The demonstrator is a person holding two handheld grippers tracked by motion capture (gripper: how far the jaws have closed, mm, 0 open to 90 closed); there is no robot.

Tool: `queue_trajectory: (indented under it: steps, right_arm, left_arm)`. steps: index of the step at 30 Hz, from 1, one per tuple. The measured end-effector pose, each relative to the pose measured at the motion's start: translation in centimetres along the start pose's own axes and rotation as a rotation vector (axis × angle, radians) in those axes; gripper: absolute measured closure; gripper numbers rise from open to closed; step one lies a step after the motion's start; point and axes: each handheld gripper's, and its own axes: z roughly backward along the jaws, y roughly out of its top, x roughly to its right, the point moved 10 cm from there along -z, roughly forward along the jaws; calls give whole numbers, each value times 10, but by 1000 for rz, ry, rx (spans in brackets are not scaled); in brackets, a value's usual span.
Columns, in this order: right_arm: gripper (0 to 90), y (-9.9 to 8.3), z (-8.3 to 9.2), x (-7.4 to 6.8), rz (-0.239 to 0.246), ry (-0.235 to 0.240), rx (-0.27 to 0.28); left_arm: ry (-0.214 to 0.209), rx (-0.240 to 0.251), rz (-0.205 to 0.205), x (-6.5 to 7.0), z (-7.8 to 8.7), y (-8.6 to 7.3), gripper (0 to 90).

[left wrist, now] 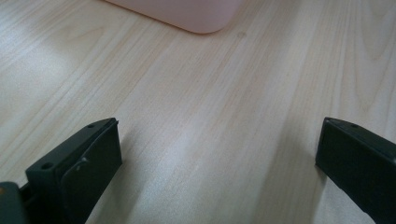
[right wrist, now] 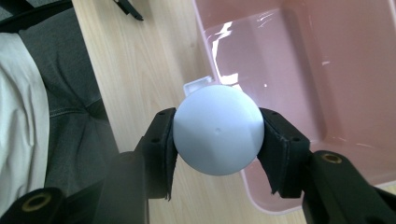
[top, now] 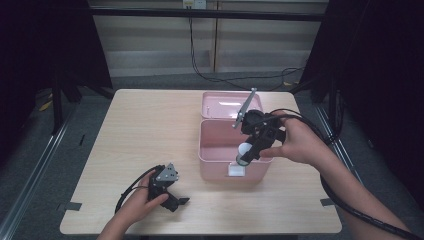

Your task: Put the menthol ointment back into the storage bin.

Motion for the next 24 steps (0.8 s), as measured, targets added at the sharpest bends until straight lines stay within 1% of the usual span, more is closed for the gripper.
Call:
queue_trajectory:
  steps: [2, 4, 5, 7, 8, 9, 10, 11, 17, 18, 19, 21, 22, 24]
  right_arm:
    - [507, 2, 1, 4, 0, -9, 4]
    - [507, 4, 2, 5, -7, -6, 9]
    - [507, 5, 3, 8, -29, -12, 9]
    - [507, 6, 2, 10, -23, -15, 9]
    - [507, 7, 1, 12, -33, -16, 4]
    - [506, 7, 0, 13, -30, -20, -6]
    - [507, 8, -1, 14, -20, -21, -2]
    - [507, 9, -2, 15, -29, -20, -5]
    - [507, 15, -6, 21, -34, -27, -6]
    - [507, 17, -7, 22, -42, -27, -7]
    - [507, 18, -8, 23, -36, -25, -6]
    - [507, 19, -9, 24, -49, -26, -7]
    - [507, 20, -10, 26, -42, -26, -2]
    - [507, 22, -12, 28, -45, -30, -6]
  left_arm:
    - [0, 0, 0, 0, 0, 0, 0]
    - [0, 0, 0, 0, 0, 0, 0]
    - [0, 0, 0, 0, 0, 0, 0]
    - [0, 0, 0, 0, 0, 0, 0]
    - [0, 0, 0, 0, 0, 0, 0]
    - [0, 0, 1, 0, 0, 0, 0]
    - [0, 0, 0, 0, 0, 0, 0]
    - [-1, 0, 1, 0, 0, 0, 0]
    - [0, 0, 0, 0, 0, 0, 0]
    - [0, 0, 1, 0, 0, 0, 0]
    - [0, 0, 1, 0, 0, 0, 0]
    - [0, 0, 1, 0, 0, 0, 0]
    - [-1, 0, 1, 0, 0, 0, 0]
    - [-1, 0, 1, 0, 0, 0, 0]
